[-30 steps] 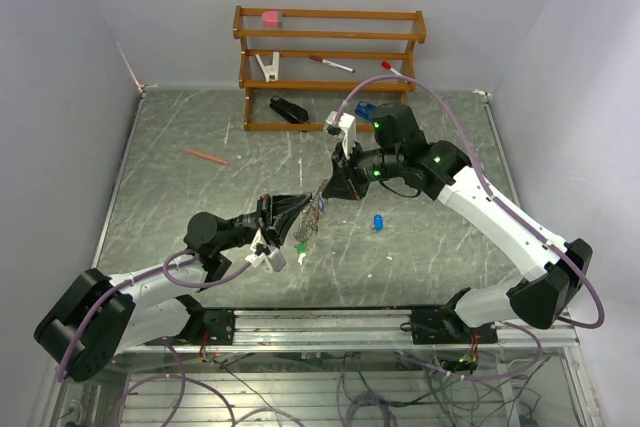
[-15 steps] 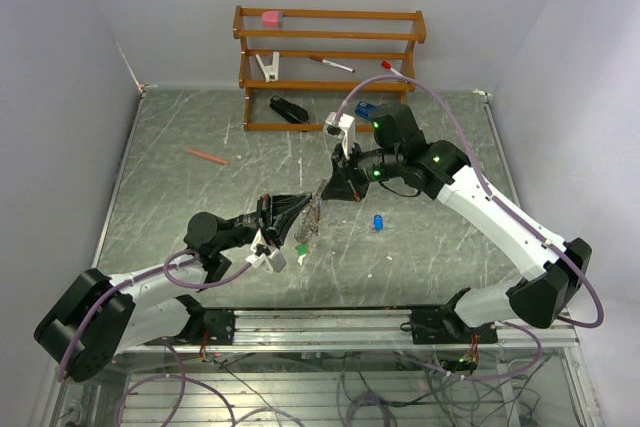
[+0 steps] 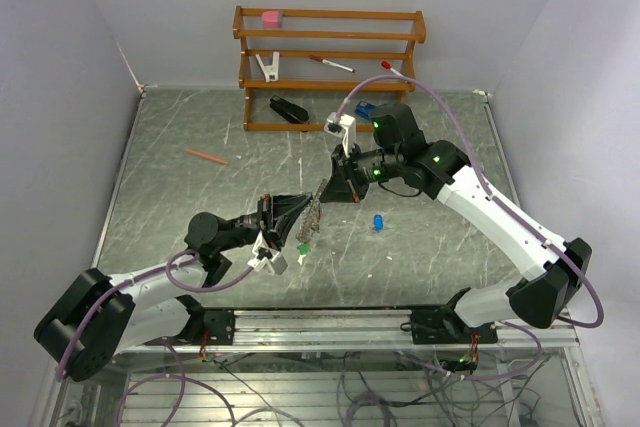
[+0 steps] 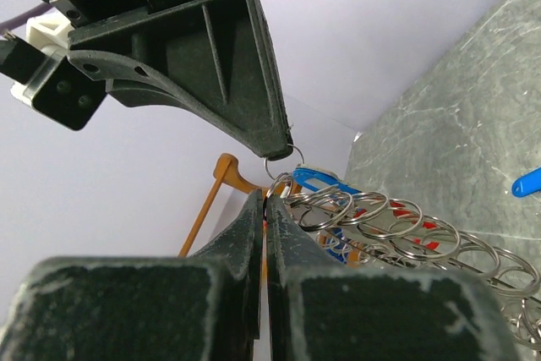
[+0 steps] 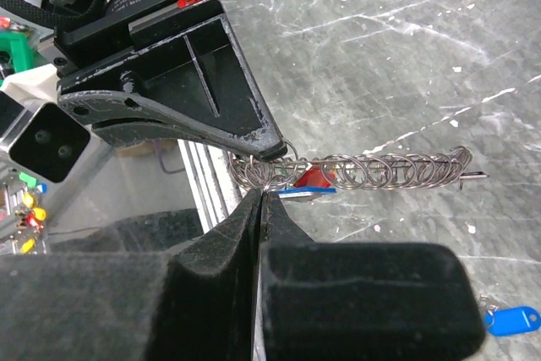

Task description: Put the keys on the keyring

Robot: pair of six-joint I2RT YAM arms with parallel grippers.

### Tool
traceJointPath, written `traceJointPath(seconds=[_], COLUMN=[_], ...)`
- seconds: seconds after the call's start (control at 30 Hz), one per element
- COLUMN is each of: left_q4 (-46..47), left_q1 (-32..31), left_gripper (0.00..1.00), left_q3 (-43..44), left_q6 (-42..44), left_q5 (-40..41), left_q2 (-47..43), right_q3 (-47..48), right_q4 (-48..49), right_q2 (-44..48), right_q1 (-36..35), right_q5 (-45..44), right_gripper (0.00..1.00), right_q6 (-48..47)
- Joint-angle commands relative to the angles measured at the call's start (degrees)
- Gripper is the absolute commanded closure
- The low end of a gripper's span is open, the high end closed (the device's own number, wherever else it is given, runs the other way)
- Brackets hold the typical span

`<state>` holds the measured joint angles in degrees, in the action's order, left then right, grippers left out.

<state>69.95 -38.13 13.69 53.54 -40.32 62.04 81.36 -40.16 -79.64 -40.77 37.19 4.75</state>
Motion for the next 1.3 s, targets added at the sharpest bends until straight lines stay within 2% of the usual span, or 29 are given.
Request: traceJointPath(seconds=[0.0, 0.5, 1.27], left_q4=[5.43, 4.34, 5.7], left_q1=[-0.83, -1.55, -3.52], left_gripper=[0.93, 0.93, 0.93], left_q3=[2.22, 1.25, 2.81], left_q6=[3.68, 11.0, 8.75], left_q5=[0.03, 0.44, 5.53], left_q2=[0.04, 0.21, 1.81], right_q3=[1.31, 2.36, 3.31], right_q4=[0.61, 1.41, 2.11], right_q2=[0.66, -0.09, -1.74], right_q1=[0.16, 0.16, 0.02], right_q5=[1.62, 2.43, 4.66], right_gripper=[1.0, 1.0, 1.0], right_q6=[3.23, 8.77, 20.11])
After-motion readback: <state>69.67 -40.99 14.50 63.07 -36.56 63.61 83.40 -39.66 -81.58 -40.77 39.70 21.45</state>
